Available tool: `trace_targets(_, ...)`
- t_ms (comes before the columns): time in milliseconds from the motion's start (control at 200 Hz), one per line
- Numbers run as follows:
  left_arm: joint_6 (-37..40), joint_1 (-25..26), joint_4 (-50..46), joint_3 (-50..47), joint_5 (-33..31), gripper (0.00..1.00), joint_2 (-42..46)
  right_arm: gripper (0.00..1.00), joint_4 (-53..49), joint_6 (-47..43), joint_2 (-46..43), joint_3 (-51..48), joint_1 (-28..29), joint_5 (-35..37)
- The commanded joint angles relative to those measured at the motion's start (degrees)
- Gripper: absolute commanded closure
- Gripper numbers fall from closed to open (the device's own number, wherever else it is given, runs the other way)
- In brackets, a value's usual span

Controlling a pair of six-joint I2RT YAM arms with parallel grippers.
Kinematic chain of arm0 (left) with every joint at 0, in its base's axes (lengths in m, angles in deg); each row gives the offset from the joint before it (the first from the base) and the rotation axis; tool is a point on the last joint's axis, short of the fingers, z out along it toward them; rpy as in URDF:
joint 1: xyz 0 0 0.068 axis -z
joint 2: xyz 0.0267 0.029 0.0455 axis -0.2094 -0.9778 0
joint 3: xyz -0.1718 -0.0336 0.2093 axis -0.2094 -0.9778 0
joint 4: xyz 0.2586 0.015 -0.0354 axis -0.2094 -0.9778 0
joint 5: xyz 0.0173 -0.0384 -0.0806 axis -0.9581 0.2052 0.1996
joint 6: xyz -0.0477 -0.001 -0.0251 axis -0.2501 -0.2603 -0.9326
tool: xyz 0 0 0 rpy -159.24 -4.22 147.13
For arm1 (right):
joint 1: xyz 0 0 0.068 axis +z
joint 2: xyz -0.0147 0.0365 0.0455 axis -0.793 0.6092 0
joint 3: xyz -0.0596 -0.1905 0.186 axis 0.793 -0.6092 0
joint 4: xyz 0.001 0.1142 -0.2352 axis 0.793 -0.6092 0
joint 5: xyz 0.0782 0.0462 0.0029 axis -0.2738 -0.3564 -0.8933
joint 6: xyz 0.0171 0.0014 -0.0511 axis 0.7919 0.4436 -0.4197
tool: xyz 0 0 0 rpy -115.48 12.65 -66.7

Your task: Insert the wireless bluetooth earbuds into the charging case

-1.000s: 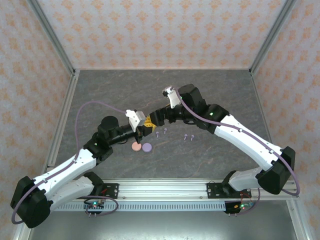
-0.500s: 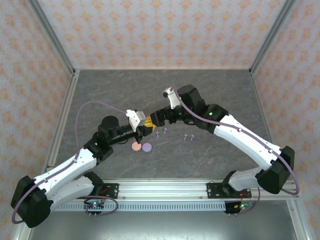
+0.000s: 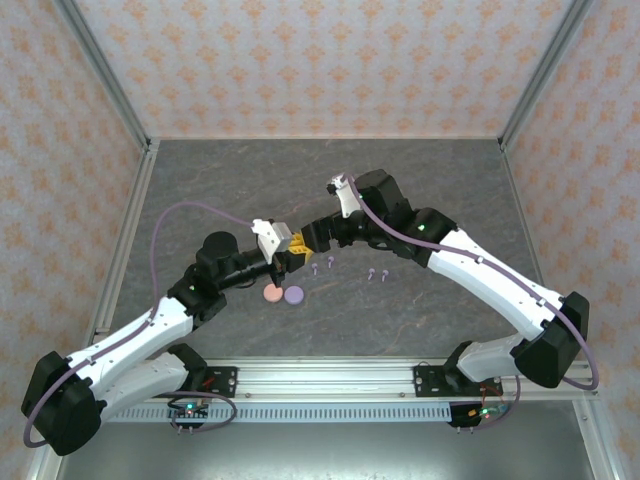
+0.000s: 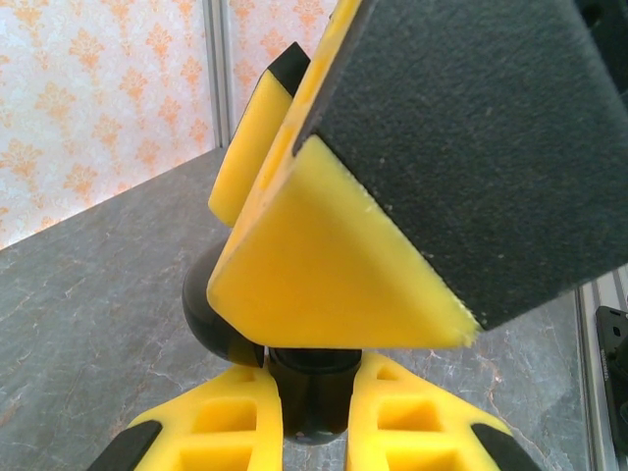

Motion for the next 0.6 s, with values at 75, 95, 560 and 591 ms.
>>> trace_targets(75,-0.1,0.3,1.7,1.6,0.4,1.0,0.1,0.01,1.3,0.9,-1.7,1.1,-0.2,-0.7)
trace_targets(95,-0.1,0.4,1.7,1.6,0.4,1.0,0.1,0.01,1.9,1.0,-2.2,1.0,-0.3,-0.9)
trace_targets(560,-2.7,0.4,4.0,0.8,4.1,1.0,1.3,0.01,21.9,12.4,-7.4,-13.1,-8.7,-28.3)
trace_targets(591,-2.8,0.4,4.0,0.9,4.5,1.0,1.3,0.01,22.9,13.1,-6.8,-13.2,-8.7,-29.4)
